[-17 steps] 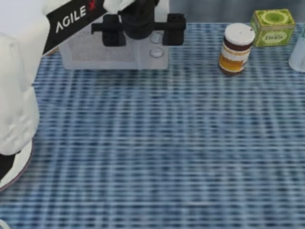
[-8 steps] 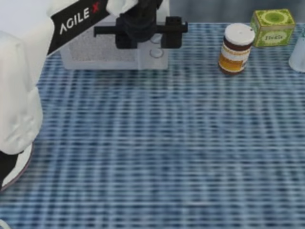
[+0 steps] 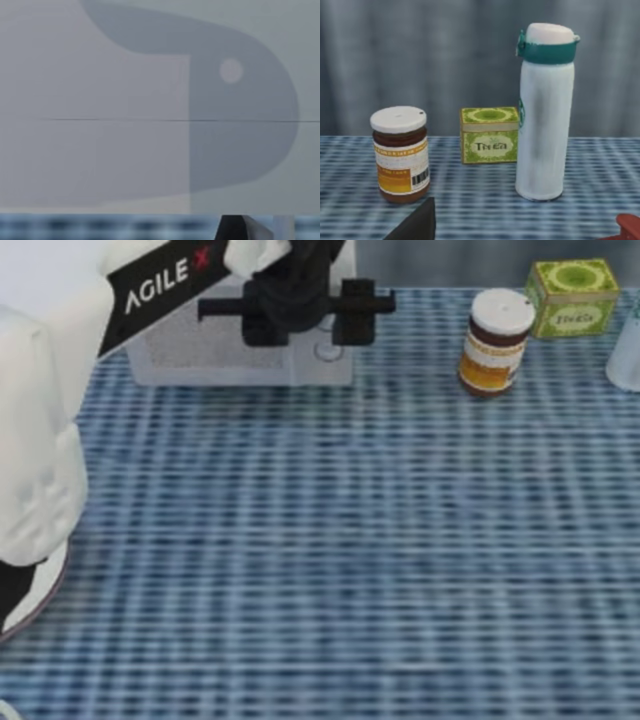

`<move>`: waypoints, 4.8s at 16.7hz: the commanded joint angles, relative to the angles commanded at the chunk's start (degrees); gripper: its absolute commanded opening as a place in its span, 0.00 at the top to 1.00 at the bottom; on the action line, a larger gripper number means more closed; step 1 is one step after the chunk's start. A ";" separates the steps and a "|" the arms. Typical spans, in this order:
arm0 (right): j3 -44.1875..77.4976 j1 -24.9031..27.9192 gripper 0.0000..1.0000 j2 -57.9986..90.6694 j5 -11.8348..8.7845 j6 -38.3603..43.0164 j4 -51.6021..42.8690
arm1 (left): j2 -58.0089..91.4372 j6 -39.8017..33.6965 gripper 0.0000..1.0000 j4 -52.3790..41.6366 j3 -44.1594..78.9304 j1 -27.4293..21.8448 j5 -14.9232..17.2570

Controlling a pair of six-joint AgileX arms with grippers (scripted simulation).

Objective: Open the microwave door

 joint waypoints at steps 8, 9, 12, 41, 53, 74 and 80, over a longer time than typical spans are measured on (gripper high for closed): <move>0.00 0.00 0.00 0.00 0.00 0.00 0.00 | -6.37 -0.94 1.00 3.64 -8.86 0.19 -1.99; 0.00 0.00 0.00 0.00 0.00 0.00 0.00 | -6.37 -0.94 1.00 3.64 -8.86 0.19 -1.99; 0.00 0.00 0.00 0.00 0.00 0.00 0.00 | -6.37 -0.94 1.00 3.64 -8.86 0.19 -1.99; 0.00 0.00 0.00 0.00 0.00 0.00 0.00 | -12.21 4.86 1.00 8.61 -18.24 0.75 0.84; 0.00 0.00 0.00 0.00 0.00 0.00 0.00 | -12.21 4.86 1.00 8.61 -18.24 0.75 0.84; 0.00 0.00 0.00 0.00 0.00 0.00 0.00 | -16.92 10.73 1.00 12.06 -26.04 1.59 3.91; 0.00 0.00 0.00 0.00 0.00 0.00 0.00 | -17.66 11.20 1.00 12.65 -26.53 1.70 4.16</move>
